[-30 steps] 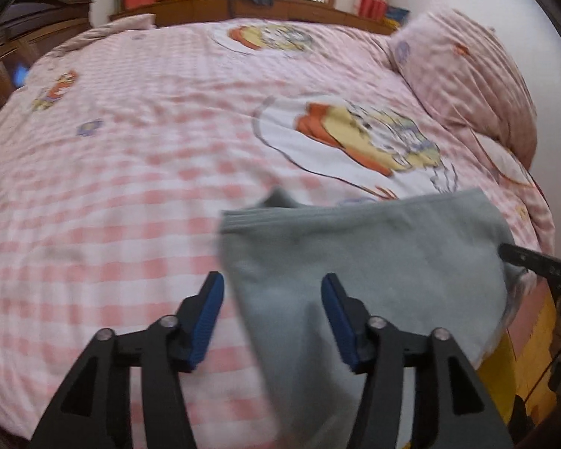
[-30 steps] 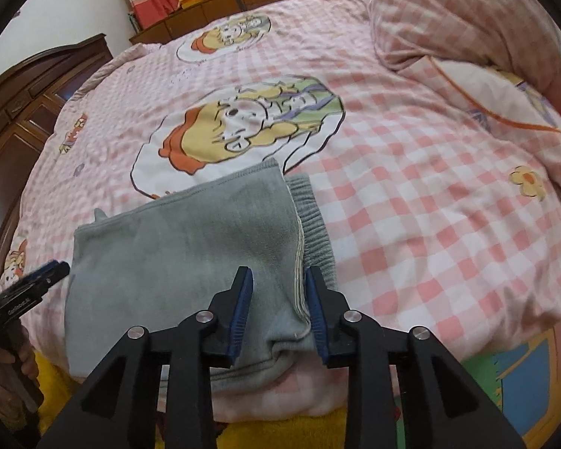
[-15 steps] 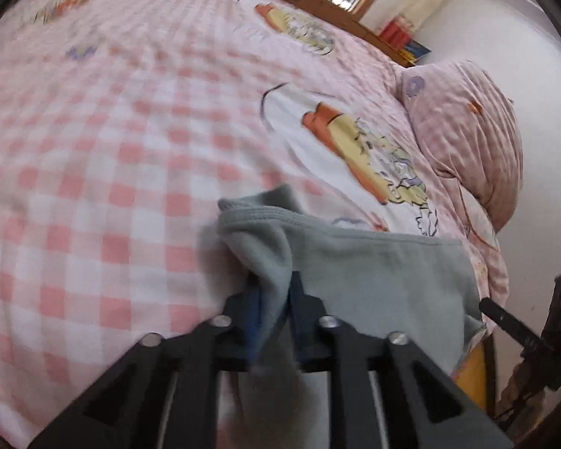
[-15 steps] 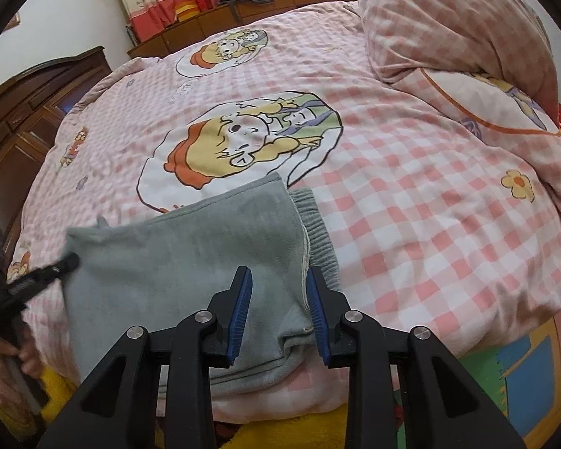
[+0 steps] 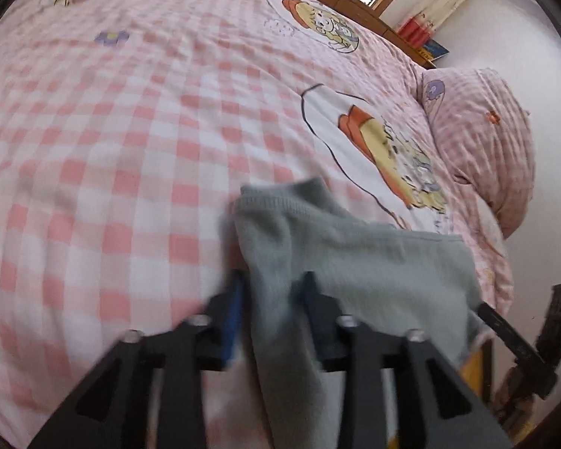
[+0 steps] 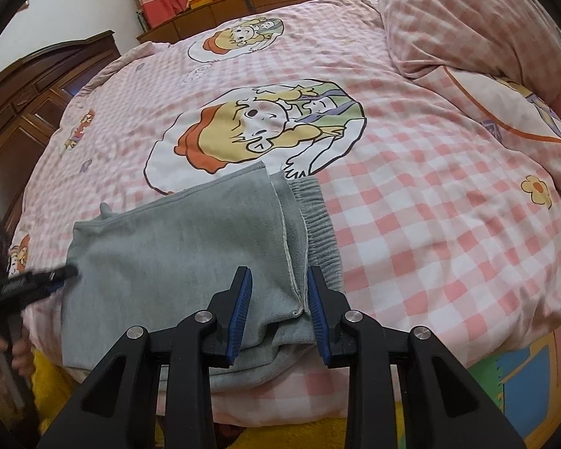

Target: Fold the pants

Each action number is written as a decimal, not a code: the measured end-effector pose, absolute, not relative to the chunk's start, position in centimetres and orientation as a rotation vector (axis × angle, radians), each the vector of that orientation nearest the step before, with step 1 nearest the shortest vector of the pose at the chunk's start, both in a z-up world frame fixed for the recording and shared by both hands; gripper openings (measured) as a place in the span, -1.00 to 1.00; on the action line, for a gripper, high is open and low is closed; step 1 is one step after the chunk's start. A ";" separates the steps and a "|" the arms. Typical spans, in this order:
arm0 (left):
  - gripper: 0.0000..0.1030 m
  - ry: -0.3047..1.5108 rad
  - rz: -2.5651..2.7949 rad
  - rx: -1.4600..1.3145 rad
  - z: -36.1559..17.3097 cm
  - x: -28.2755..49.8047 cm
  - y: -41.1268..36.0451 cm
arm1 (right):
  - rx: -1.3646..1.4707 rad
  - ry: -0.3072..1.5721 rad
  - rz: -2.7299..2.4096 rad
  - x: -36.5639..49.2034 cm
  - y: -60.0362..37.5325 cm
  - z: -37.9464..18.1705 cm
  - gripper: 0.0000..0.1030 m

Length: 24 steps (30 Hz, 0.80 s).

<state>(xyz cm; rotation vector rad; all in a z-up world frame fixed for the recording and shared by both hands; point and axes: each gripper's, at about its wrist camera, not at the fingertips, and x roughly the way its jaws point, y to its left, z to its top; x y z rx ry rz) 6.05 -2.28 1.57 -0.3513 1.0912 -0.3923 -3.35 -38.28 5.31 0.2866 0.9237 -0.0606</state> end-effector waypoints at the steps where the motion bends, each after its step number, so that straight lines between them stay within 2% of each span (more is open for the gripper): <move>1: -0.06 1.104 -0.405 -0.373 1.6 5.5 -2.0 | 0.290 0.924 -0.061 -3.4 -38.3 5.3 -0.40; 8: 0.12 1.192 -0.498 -0.413 0.8 0.3 -2.4 | 0.290 0.921 -0.064 -3.7 -38.1 5.3 -0.40; 11: 0.10 1.208 -0.533 -0.440 0.3 -0.8 -3.1 | 0.287 0.918 -0.064 -3.8 -38.1 5.6 -0.40; 12: 0.06 1.205 -0.539 -0.420 0.4 -1.0 -3.4 | 0.284 0.914 -0.065 -4.0 -38.1 5.8 -0.40; 13: -0.33 1.208 -0.544 -0.400 0.6 -1.1 -3.6 | 0.282 0.911 -0.066 -4.0 -38.1 6.0 -0.40; 14: -0.57 1.208 -0.545 -0.396 0.8 -1.2 -3.6 | 0.279 0.908 -0.069 -4.1 -38.1 6.2 -0.40; 16: -0.75 1.199 -0.557 -0.434 1.5 -1.3 -3.0 | 0.272 0.899 -0.074 -4.4 -38.3 6.5 -0.40; 20: -0.78 1.157 -0.527 -0.288 3.5 -1.7 -2.5 | 0.273 0.908 -0.075 -4.5 -38.6 6.2 -0.40; 24: -0.75 1.237 -0.505 -0.297 0.8 -0.8 -2.5 | 0.286 0.916 -0.067 -4.4 -38.4 5.9 -0.40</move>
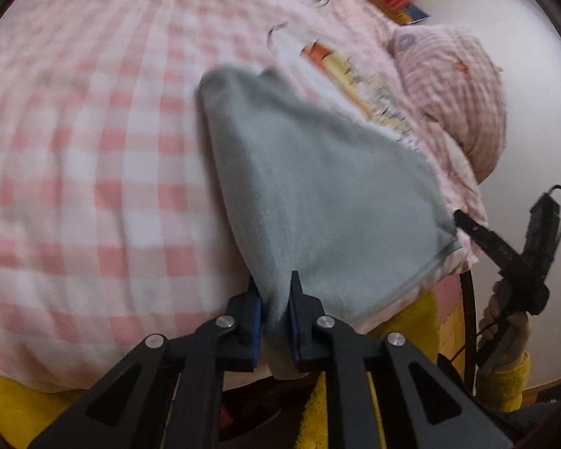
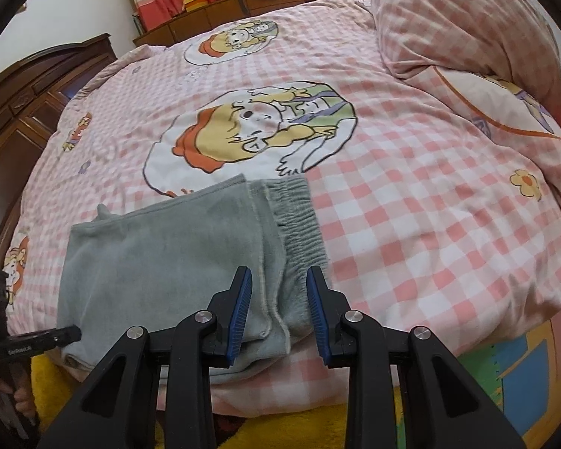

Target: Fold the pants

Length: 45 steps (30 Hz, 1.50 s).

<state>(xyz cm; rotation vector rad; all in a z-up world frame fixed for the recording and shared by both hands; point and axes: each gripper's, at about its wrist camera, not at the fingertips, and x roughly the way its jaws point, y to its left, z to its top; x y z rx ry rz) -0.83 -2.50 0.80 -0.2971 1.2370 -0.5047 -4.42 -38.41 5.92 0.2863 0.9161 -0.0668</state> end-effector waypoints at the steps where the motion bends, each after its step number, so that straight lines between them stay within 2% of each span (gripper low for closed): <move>1: -0.73 1.243 -0.496 -0.293 0.4 -0.8 -2.7 | 0.279 0.911 -0.060 -4.4 -38.2 6.1 -0.40; 3: -0.67 1.233 -0.490 -0.287 0.7 -1.1 -2.7 | 0.266 0.899 -0.045 -4.1 -37.7 6.4 -0.40; 5: -0.50 1.231 -0.467 -0.258 1.3 -1.4 -2.5 | 0.262 0.898 -0.023 -3.7 -37.2 6.5 -0.40; 10: -0.47 1.119 -0.422 -0.150 4.4 -2.5 -2.3 | 0.231 0.915 0.042 -2.7 -35.2 5.6 -0.40; 14: -0.48 1.025 -0.465 -0.086 6.1 -0.6 -4.2 | 0.229 0.913 0.061 -1.4 -34.6 5.0 -0.40; 17: -0.56 0.993 -0.494 -0.093 5.8 2.7 -5.6 | 0.229 0.909 0.064 -0.3 -34.7 4.5 -0.40; 21: -0.57 0.991 -0.448 -0.070 3.9 6.7 -6.3 | 0.238 0.955 0.048 1.8 -35.5 2.5 -0.43; 23: -0.79 1.033 -0.383 -0.040 2.0 8.4 -5.8 | 0.249 0.968 0.048 2.4 -35.7 1.7 -0.44; 25: -0.81 1.051 -0.401 -0.135 1.1 8.8 -4.4 | 0.219 0.966 0.039 2.1 -35.3 2.0 -0.44; 32: -0.82 1.088 -0.493 -0.148 2.9 3.5 -4.2 | 0.100 0.986 0.025 -0.6 -34.3 2.6 -0.44; 37: -0.82 1.146 -0.489 -0.085 2.1 -1.3 -3.6 | 0.128 1.011 0.031 -3.3 -35.3 2.7 -0.44; 45: -0.81 1.147 -0.504 -0.051 3.5 -4.0 -3.6 | 0.134 0.989 0.013 -5.3 -35.7 4.7 -0.44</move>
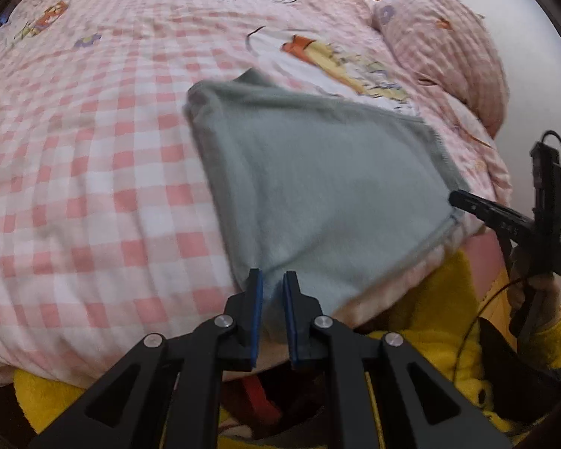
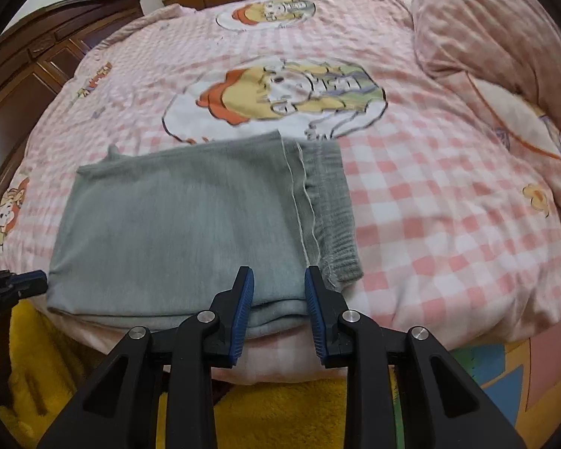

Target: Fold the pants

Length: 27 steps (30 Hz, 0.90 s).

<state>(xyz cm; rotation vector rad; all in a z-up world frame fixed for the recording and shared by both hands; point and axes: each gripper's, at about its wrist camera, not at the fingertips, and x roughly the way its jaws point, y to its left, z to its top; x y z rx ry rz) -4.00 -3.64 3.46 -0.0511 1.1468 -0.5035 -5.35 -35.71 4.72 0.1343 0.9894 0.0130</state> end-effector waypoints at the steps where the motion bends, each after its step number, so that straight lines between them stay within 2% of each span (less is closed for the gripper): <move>1: -0.81 1.133 -0.525 -0.054 4.0 -4.3 -3.8 | 0.137 0.984 0.018 -5.3 -35.6 4.8 -0.44; 5: -0.61 1.116 -0.564 -0.017 4.4 -4.8 -5.1 | 0.115 1.024 -0.003 -4.6 -35.4 3.4 -0.44; 10: -0.66 1.285 -0.530 0.013 0.8 -4.9 -5.3 | 0.205 1.041 0.008 -5.3 -37.4 2.1 -0.47; 15: -0.71 1.280 -0.549 -0.061 1.6 -5.1 -3.9 | 0.311 1.013 -0.002 -6.6 -38.9 3.5 -0.43; 18: -0.68 1.227 -0.586 -0.034 3.3 -5.6 -4.1 | 0.411 0.964 -0.059 -7.5 -40.4 4.4 -0.06; 19: -0.61 1.208 -0.589 -0.031 3.8 -5.5 -4.2 | 0.448 0.948 -0.072 -7.8 -40.9 4.5 0.08; 21: -0.48 1.180 -0.588 -0.034 4.5 -5.3 -4.2 | 0.519 0.934 -0.072 -8.1 -41.7 4.1 0.11; 27: -0.35 1.156 -0.523 -0.046 4.2 -4.0 -4.5 | 0.590 0.964 -0.043 -6.6 -41.5 1.6 0.11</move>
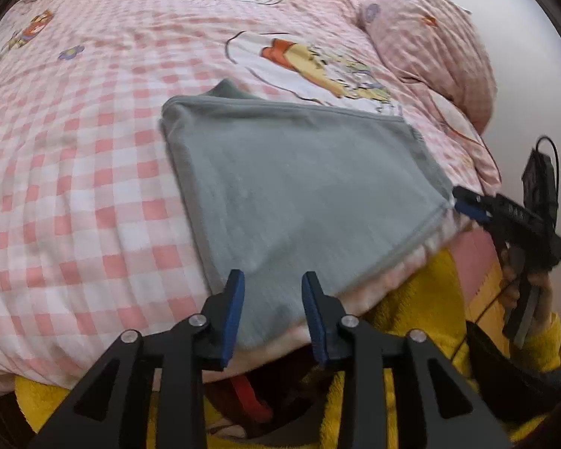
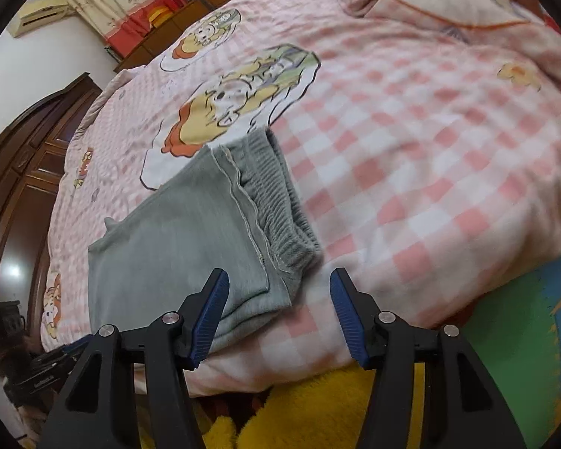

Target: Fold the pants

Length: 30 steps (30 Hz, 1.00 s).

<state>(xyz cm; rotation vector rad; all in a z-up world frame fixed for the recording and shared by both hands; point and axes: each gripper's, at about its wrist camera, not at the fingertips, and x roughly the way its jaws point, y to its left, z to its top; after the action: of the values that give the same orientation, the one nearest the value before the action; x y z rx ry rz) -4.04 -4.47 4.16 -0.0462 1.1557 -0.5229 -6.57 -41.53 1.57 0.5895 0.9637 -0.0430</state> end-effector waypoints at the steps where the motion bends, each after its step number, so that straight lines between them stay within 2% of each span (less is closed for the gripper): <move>1: -0.35 1.158 -0.515 -0.051 3.9 -3.7 -4.4 | 0.598 0.956 -0.039 -6.2 -41.4 1.4 0.11; 11: -0.32 1.181 -0.486 -0.050 2.3 -3.3 -4.9 | 0.619 0.893 -0.048 -5.0 -40.8 -0.3 0.11; 12: -0.31 1.181 -0.486 -0.059 2.3 -3.3 -4.9 | 0.617 0.891 -0.048 -5.0 -40.8 -0.3 0.07; 14: -0.29 1.181 -0.485 -0.072 2.2 -3.3 -4.8 | 0.628 0.887 -0.076 -5.2 -41.1 0.0 -0.30; 17: -0.29 1.179 -0.487 -0.087 2.3 -3.4 -4.6 | 0.684 0.859 -0.067 -5.8 -41.9 0.4 -0.55; 27: -0.29 1.153 -0.473 -0.123 3.5 -3.7 -3.5 | 0.308 0.776 -0.073 -5.7 -36.8 6.2 -0.64; 30: -0.21 1.140 -0.441 -0.112 3.7 -3.4 -3.0 | 0.208 0.751 -0.048 -5.7 -35.0 7.4 -0.64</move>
<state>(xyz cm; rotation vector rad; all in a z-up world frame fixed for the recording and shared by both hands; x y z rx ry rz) -3.40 -3.01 3.70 -0.1120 1.1403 -0.4407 -5.72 -34.97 7.44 0.2076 0.7510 -0.0478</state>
